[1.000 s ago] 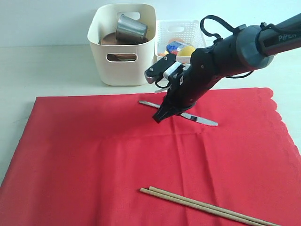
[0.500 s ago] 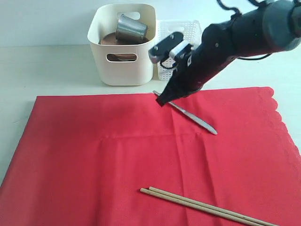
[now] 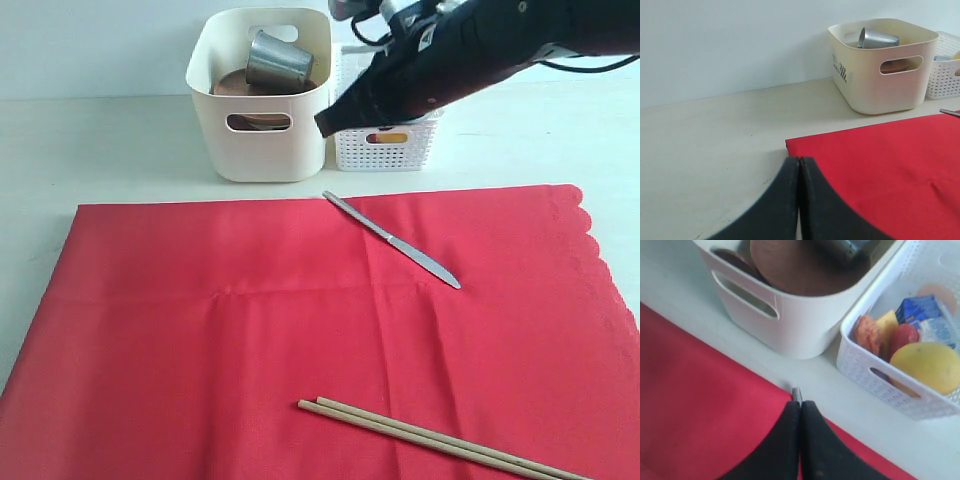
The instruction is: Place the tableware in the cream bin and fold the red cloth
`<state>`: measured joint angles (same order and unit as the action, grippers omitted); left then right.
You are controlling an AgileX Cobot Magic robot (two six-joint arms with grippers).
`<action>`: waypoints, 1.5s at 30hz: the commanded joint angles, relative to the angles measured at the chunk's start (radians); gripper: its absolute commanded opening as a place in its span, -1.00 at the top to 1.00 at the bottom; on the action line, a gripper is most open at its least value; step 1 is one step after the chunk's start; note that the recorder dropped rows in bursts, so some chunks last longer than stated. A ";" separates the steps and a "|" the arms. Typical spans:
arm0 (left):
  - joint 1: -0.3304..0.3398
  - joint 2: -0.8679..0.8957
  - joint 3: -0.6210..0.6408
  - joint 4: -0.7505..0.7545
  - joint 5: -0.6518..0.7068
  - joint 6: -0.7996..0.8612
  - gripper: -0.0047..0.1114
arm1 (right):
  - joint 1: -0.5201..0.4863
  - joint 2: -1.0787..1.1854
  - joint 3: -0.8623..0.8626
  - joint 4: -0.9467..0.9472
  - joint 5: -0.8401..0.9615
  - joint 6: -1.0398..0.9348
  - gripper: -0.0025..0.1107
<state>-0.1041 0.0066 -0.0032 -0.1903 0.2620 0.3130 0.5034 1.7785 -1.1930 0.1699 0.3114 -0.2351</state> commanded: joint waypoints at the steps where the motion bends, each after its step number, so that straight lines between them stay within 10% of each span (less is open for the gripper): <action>1: 0.001 -0.007 0.003 0.000 -0.002 0.000 0.89 | -0.003 0.113 -0.001 -0.005 -0.014 -0.006 0.88; 6: 0.001 -0.007 0.003 0.000 -0.002 0.000 0.89 | -0.003 0.259 -0.001 -0.022 -0.003 -0.008 0.43; 16: 0.001 -0.007 0.003 0.000 -0.002 0.000 0.89 | -0.012 0.337 -0.001 -0.111 -0.031 0.005 0.36; 27: 0.001 -0.007 0.003 0.000 -0.002 0.000 0.89 | -0.012 0.336 -0.001 -0.111 0.005 0.000 0.96; 45: 0.001 -0.007 0.003 0.000 -0.002 0.000 0.89 | -0.008 0.093 -0.001 -0.033 -0.100 0.000 0.96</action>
<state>-0.1041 0.0066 -0.0032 -0.1903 0.2620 0.3130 0.4969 1.9183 -1.1951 0.1051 0.2870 -0.2314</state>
